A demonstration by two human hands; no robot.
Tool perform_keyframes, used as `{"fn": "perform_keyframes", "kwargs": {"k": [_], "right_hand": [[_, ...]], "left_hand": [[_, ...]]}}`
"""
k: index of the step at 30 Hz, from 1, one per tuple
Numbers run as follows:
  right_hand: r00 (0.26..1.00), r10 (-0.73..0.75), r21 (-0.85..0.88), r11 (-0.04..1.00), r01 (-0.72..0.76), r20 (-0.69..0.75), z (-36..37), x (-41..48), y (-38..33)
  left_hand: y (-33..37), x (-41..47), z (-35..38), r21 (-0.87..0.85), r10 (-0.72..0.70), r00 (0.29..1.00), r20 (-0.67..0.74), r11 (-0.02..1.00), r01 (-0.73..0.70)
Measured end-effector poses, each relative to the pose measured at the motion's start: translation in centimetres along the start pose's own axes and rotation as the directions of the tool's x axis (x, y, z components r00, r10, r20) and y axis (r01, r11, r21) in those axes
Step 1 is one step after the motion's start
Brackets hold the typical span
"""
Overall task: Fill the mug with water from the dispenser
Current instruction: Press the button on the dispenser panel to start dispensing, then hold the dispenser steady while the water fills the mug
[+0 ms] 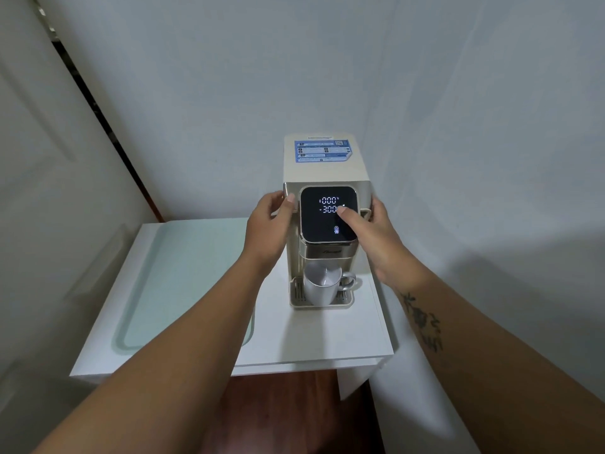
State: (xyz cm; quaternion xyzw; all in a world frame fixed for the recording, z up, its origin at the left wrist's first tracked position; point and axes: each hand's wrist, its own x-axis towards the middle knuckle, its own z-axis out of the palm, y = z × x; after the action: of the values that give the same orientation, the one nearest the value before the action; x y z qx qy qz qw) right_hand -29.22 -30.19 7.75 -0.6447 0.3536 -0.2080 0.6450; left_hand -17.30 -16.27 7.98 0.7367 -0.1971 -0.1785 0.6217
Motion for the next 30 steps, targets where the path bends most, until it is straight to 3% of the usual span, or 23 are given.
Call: {"fn": "perform_keyframes", "kwargs": {"k": [5,13,18,30], "right_hand": [[0.993,-0.116,-0.081,0.99,0.114,-0.02,0.1,1.4,-3.1],[0.984,-0.174,-0.183,0.969,0.164,-0.039,0.9,4.1,-5.7],[0.984,-0.18,-0.255,0.952,0.172,-0.01,1.0,5.6,-6.5],[0.991,-0.13,-0.308,0.942,0.133,0.029,1.3,9.0,-6.7]], "left_hand": [[2.4,2.3,-0.1,-0.016,0.031,1.0,0.007,0.999,-0.031],[4.4,4.5,0.9,0.033,-0.006,0.998,0.06,0.999,0.004],[4.8,5.4,1.9,0.135,-0.047,0.991,0.121,0.99,0.03],[4.7,8.1,3.5,0.197,-0.029,0.999,0.035,0.98,0.021]]}}
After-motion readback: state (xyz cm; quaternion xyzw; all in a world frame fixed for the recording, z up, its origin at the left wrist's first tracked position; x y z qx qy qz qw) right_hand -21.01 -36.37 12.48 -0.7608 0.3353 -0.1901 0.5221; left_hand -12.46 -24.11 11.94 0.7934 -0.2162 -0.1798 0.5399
